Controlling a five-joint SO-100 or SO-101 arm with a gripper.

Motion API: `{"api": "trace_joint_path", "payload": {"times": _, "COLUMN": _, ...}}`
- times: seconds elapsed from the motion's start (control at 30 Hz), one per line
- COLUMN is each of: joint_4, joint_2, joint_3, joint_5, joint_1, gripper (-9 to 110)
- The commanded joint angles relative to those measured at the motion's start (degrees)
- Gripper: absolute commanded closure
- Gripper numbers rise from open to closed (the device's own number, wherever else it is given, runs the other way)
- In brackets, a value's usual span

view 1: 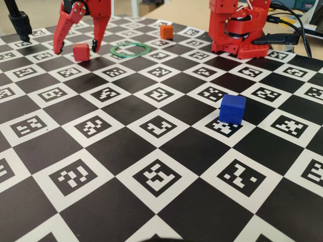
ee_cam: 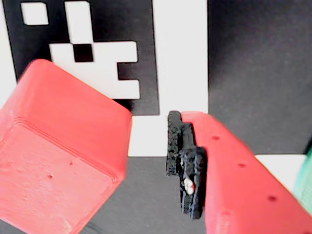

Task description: Grab the red cube then put it in the green circle then put the blue cube on top and finally the orange cube on top

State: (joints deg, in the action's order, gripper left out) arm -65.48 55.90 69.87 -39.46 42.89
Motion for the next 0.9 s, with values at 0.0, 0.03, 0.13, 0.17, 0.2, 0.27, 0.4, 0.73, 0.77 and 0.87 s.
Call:
{"api": "trace_joint_path", "payload": {"times": 0.0, "joint_4": 0.6, "joint_2": 2.5, "joint_3": -0.5, "joint_5": 0.4, "joint_1": -0.9, "gripper": 54}}
{"api": "trace_joint_path", "payload": {"times": 0.03, "joint_4": 0.6, "joint_2": 2.5, "joint_3": -0.5, "joint_5": 0.4, "joint_1": -1.0, "gripper": 54}}
{"api": "trace_joint_path", "payload": {"times": 0.13, "joint_4": 0.6, "joint_2": 2.5, "joint_3": -0.5, "joint_5": 0.8, "joint_1": -1.1, "gripper": 54}}
{"api": "trace_joint_path", "payload": {"times": 0.17, "joint_4": 0.6, "joint_2": 2.5, "joint_3": -0.4, "joint_5": 0.9, "joint_1": -1.2, "gripper": 54}}
{"api": "trace_joint_path", "payload": {"times": 0.2, "joint_4": 0.6, "joint_2": 2.5, "joint_3": -0.4, "joint_5": 1.1, "joint_1": -1.4, "gripper": 54}}
{"api": "trace_joint_path", "payload": {"times": 0.27, "joint_4": 0.6, "joint_2": 2.5, "joint_3": -0.4, "joint_5": 1.5, "joint_1": -1.5, "gripper": 54}}
{"api": "trace_joint_path", "payload": {"times": 0.4, "joint_4": 0.4, "joint_2": 2.7, "joint_3": -0.2, "joint_5": 2.9, "joint_1": -1.8, "gripper": 54}}
{"api": "trace_joint_path", "payload": {"times": 0.73, "joint_4": 0.6, "joint_2": 2.7, "joint_3": -0.3, "joint_5": 8.6, "joint_1": -2.3, "gripper": 54}}
{"api": "trace_joint_path", "payload": {"times": 0.77, "joint_4": 0.6, "joint_2": 2.7, "joint_3": -0.4, "joint_5": 9.1, "joint_1": -2.3, "gripper": 54}}
{"api": "trace_joint_path", "payload": {"times": 0.87, "joint_4": 0.6, "joint_2": 2.7, "joint_3": -0.4, "joint_5": 10.7, "joint_1": -2.5, "gripper": 54}}
